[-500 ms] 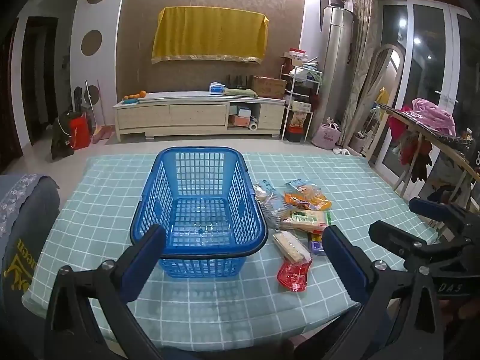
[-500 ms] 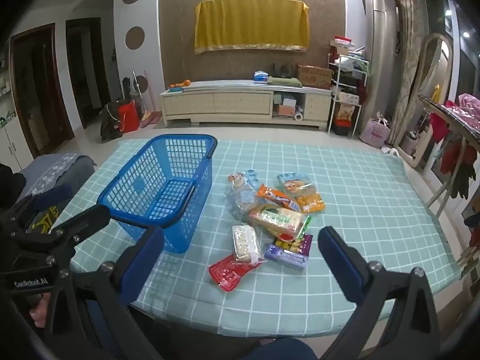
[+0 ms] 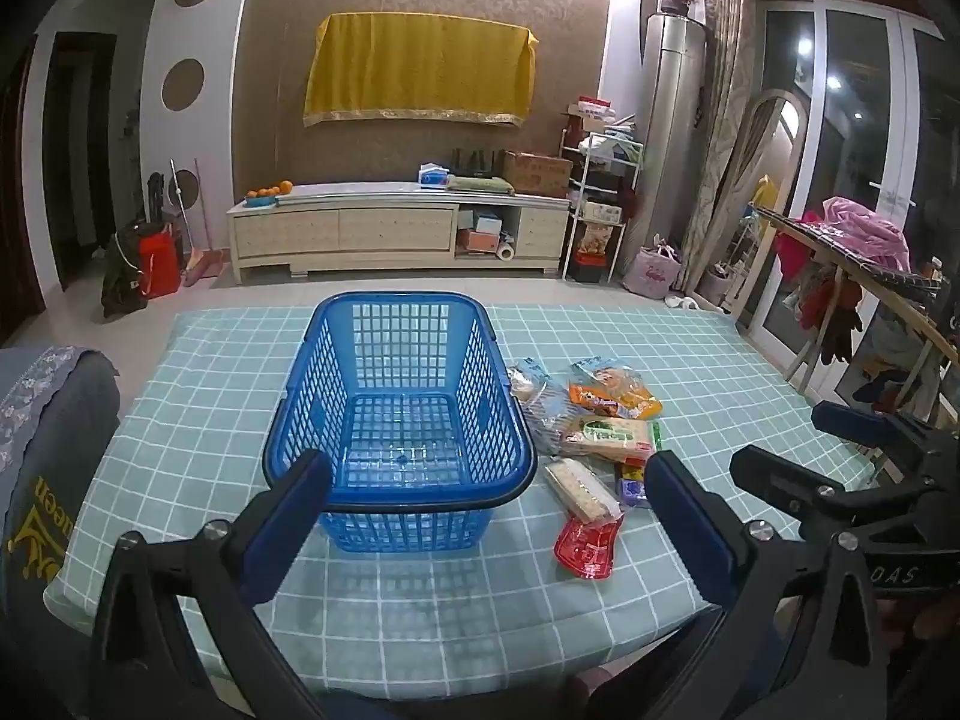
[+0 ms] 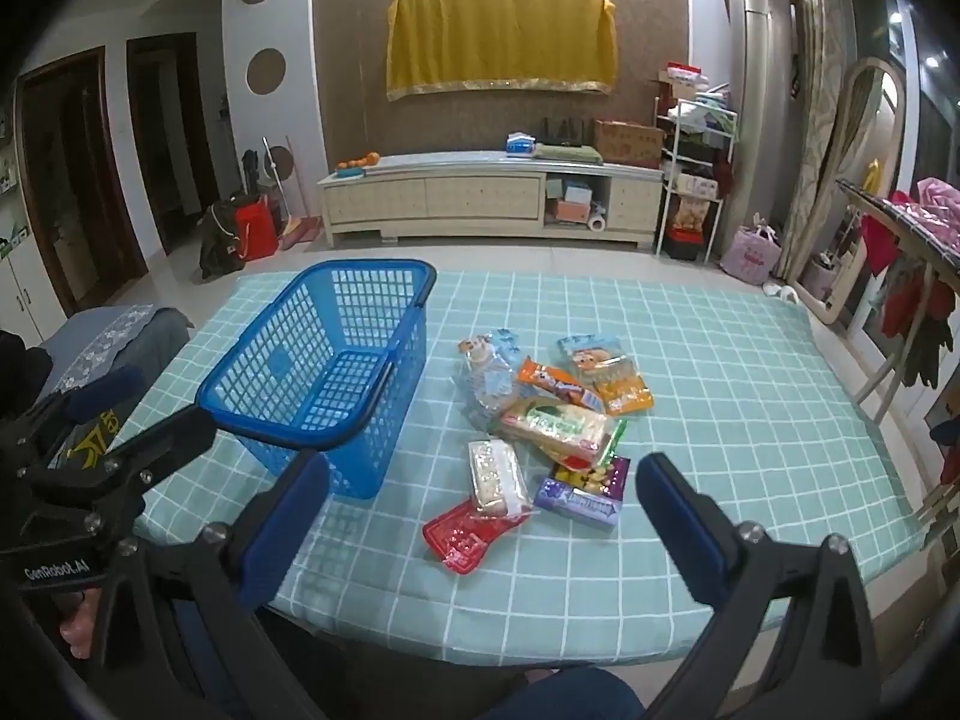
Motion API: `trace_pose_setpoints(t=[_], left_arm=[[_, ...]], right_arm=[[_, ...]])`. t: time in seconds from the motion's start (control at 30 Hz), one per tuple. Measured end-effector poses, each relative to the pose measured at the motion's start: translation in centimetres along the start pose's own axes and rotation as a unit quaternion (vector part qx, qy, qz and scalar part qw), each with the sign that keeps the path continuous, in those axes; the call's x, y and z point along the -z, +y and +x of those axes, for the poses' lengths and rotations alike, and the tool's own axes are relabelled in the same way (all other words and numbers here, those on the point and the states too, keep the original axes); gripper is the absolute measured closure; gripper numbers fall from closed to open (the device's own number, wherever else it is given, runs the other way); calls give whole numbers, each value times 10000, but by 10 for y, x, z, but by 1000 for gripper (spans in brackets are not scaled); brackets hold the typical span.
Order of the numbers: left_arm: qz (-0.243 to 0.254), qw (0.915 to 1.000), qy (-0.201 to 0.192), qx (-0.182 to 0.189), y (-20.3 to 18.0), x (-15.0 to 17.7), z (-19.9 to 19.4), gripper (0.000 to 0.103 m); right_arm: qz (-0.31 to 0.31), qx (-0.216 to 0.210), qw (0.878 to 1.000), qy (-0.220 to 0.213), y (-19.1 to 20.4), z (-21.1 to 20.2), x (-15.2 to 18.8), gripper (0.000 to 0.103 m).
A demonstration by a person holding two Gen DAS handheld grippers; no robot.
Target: Organize snacks
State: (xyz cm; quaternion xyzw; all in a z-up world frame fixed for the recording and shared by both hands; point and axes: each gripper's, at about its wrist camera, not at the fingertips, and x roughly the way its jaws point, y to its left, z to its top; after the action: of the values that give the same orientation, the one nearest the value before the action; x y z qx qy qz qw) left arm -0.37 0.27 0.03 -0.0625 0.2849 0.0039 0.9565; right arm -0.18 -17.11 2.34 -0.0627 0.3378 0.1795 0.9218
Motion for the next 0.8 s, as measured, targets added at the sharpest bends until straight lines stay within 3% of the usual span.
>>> trace_pose_setpoints(t=[0.8], left_arm=[[30, 10000, 29, -5, -2, -2, -3, 0]], right_arm=[[-10, -3, 10000, 48, 0, -1, 5, 0]])
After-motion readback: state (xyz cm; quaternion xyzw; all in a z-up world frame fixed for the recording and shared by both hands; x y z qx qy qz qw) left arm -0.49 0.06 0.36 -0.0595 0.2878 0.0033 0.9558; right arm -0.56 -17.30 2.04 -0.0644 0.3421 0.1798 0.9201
